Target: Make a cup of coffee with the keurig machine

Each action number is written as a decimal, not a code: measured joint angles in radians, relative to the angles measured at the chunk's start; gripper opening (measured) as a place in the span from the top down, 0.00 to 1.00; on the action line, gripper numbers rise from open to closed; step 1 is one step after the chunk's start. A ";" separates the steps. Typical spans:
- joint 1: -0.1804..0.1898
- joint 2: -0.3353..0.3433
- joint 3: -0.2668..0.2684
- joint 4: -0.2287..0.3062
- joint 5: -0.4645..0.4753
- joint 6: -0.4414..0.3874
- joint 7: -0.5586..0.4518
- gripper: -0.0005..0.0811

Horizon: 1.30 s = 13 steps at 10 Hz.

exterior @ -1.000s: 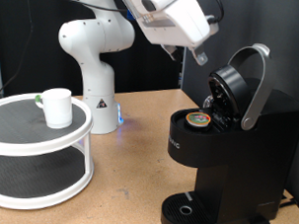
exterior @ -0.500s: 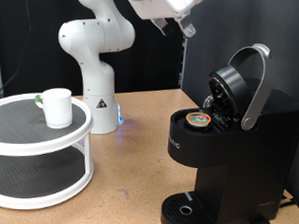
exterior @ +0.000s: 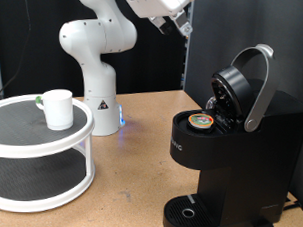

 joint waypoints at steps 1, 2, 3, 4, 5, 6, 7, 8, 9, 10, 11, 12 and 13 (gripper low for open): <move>0.005 0.001 0.006 -0.005 0.015 0.000 -0.002 0.01; 0.012 0.002 0.019 -0.005 0.016 0.000 0.004 0.01; 0.018 0.002 0.037 -0.005 0.016 0.003 0.019 0.01; 0.026 0.003 0.059 -0.004 0.016 0.015 0.043 0.01; 0.032 0.003 0.084 -0.001 0.016 0.029 0.071 0.01; 0.040 0.004 0.106 0.002 0.016 0.045 0.097 0.01; 0.046 0.005 0.125 0.003 0.016 0.064 0.119 0.01; 0.049 0.007 0.145 0.003 0.014 0.080 0.144 0.01; 0.052 0.012 0.164 0.003 0.013 0.094 0.163 0.01; 0.054 0.016 0.180 0.004 0.013 0.101 0.181 0.01; 0.056 0.023 0.195 0.008 0.013 0.109 0.194 0.01; 0.058 0.031 0.208 0.013 0.014 0.113 0.198 0.01; 0.059 0.038 0.218 0.019 0.015 0.115 0.201 0.13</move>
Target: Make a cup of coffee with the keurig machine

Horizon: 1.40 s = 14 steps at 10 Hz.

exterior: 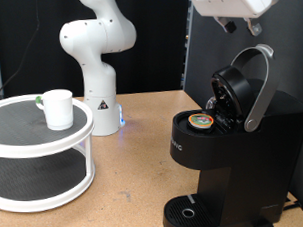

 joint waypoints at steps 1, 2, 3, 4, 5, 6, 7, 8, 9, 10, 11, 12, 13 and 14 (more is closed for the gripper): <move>0.001 0.003 0.010 0.003 0.000 0.005 0.008 0.30; 0.002 0.004 0.019 0.006 0.000 0.008 0.016 0.30; 0.003 0.004 0.028 0.007 0.000 0.012 0.019 0.54; 0.004 0.005 0.036 0.007 0.001 0.020 0.019 0.54; 0.005 0.006 0.045 0.007 0.001 0.024 0.022 0.71; 0.006 0.007 0.055 0.008 0.000 0.031 0.030 0.87; 0.006 0.011 0.067 0.008 -0.002 0.045 0.041 0.87; 0.006 0.019 0.080 0.008 -0.006 0.064 0.054 0.97; 0.006 0.027 0.093 0.008 -0.009 0.081 0.064 0.99; 0.006 0.035 0.104 0.008 -0.012 0.100 0.070 0.99; 0.007 0.044 0.115 0.008 -0.012 0.123 0.071 0.99; 0.007 0.052 0.126 0.008 -0.012 0.148 0.071 0.99; 0.007 0.056 0.133 0.008 -0.012 0.158 0.071 0.99; 0.007 0.058 0.137 0.008 -0.012 0.160 0.071 0.99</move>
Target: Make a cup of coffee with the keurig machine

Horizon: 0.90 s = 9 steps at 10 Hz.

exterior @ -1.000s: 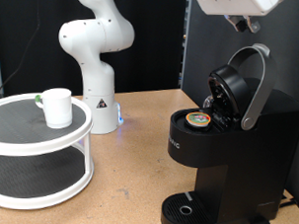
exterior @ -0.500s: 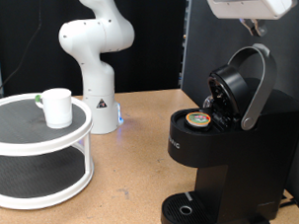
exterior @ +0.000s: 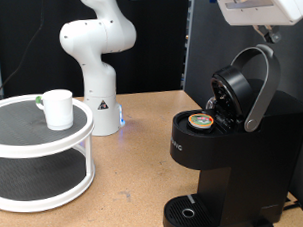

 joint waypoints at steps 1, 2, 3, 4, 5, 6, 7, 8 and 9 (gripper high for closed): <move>0.000 0.003 0.002 0.000 0.000 0.001 0.000 0.99; 0.000 0.007 0.004 0.000 0.000 0.001 0.000 0.99; 0.000 0.011 0.005 0.000 0.000 0.001 0.000 0.99; 0.000 0.014 0.005 -0.001 0.000 0.001 -0.001 0.99; 0.000 0.017 0.005 -0.002 -0.001 0.001 -0.001 0.99; 0.000 0.020 0.005 -0.003 -0.002 -0.001 -0.001 0.99; 0.000 0.021 0.005 -0.004 -0.002 -0.006 -0.001 0.99; -0.001 0.021 0.003 -0.004 -0.003 -0.021 -0.007 0.99; -0.003 0.017 -0.002 -0.003 -0.003 -0.040 -0.023 0.99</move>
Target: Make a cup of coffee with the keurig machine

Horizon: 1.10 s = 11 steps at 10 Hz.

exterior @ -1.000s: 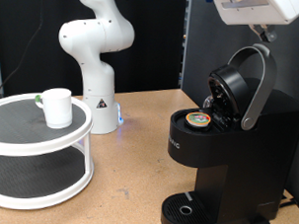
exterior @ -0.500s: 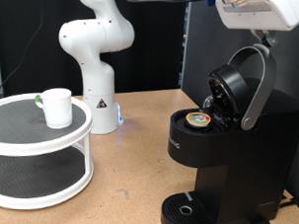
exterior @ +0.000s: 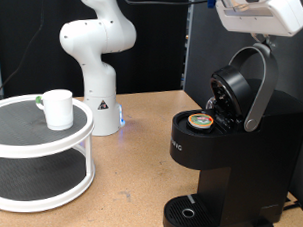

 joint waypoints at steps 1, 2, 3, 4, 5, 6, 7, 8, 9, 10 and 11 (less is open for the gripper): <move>-0.004 -0.007 -0.007 -0.001 0.000 -0.023 -0.026 0.99; -0.009 -0.015 -0.018 -0.002 0.000 -0.051 -0.051 0.99; -0.016 -0.025 -0.029 -0.006 0.000 -0.074 -0.073 0.99; -0.022 -0.036 -0.038 -0.013 -0.001 -0.089 -0.086 0.99; -0.029 -0.046 -0.048 -0.020 -0.006 -0.099 -0.092 0.99; -0.039 -0.053 -0.054 -0.024 -0.021 -0.106 -0.092 0.99; -0.048 -0.058 -0.058 -0.025 -0.042 -0.113 -0.088 0.99; -0.056 -0.060 -0.063 -0.025 -0.065 -0.120 -0.076 0.99; -0.065 -0.061 -0.065 -0.024 -0.090 -0.123 -0.059 0.99; -0.074 -0.061 -0.067 -0.024 -0.118 -0.125 -0.041 0.99; -0.084 -0.060 -0.069 -0.024 -0.150 -0.131 -0.024 0.99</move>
